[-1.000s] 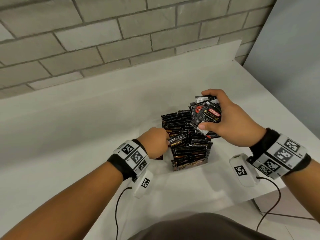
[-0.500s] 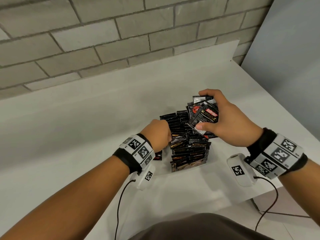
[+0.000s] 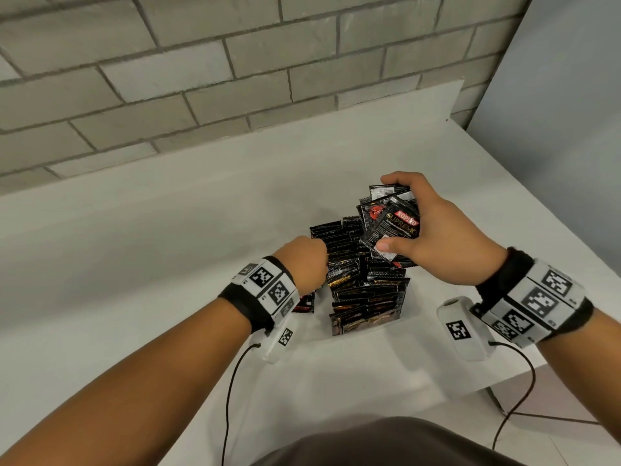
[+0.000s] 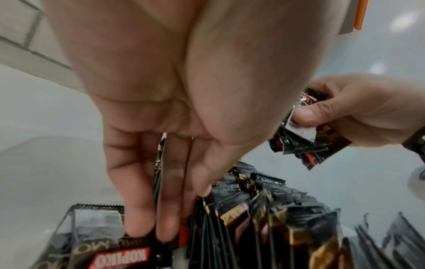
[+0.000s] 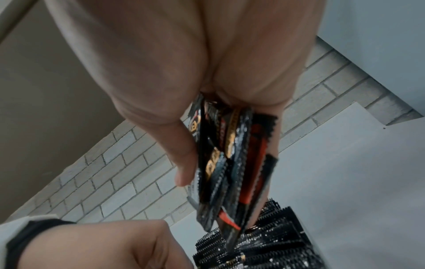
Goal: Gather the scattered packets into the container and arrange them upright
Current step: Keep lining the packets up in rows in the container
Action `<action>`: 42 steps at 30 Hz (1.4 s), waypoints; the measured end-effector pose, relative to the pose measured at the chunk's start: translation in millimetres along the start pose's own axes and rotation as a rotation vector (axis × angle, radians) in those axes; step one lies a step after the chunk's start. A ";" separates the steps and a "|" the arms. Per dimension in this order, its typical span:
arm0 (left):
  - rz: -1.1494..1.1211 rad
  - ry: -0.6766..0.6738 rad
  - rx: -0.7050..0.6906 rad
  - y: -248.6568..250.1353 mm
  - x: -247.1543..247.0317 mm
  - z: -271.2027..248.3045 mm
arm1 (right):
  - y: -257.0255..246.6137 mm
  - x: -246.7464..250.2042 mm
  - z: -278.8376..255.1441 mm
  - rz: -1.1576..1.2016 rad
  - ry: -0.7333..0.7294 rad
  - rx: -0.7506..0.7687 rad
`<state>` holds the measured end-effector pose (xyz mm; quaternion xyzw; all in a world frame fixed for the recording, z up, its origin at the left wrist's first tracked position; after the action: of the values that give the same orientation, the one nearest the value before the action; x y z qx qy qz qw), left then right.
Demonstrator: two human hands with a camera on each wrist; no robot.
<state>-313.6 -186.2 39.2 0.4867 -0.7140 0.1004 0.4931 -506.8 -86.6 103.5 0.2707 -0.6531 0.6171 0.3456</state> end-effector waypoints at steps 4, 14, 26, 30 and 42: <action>0.053 -0.032 -0.026 -6.0 7.6 -3.4 | 2.7 3.2 -2.2 -0.001 0.005 -0.010; -0.355 0.091 -0.073 -39.1 38.5 -66.9 | -8.7 6.2 -11.4 0.186 -0.023 0.017; -1.586 0.164 -0.282 -14.3 25.6 -104.2 | -97.7 -57.5 5.5 0.634 -0.188 0.126; -1.669 0.238 -0.255 -43.9 26.1 -115.3 | -117.2 -68.0 12.8 0.474 -0.243 0.125; -1.733 0.515 -0.100 -139.8 5.1 -145.9 | -99.5 -116.1 62.0 -0.704 -0.554 0.289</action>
<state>-114.4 -169.1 68.3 0.7942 0.0316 -0.2312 0.5610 -365.1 -165.8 73.8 0.6756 -0.4965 0.4514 0.3053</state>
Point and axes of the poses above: each hand's wrist, its own z-axis towards the middle knuckle, its own x-axis out of the back of the hand, y = z × x, the point moved 2 cm from there along z, towards the middle knuckle, and after that the axes turned 11 degrees about -z, right-handed, at the moved point
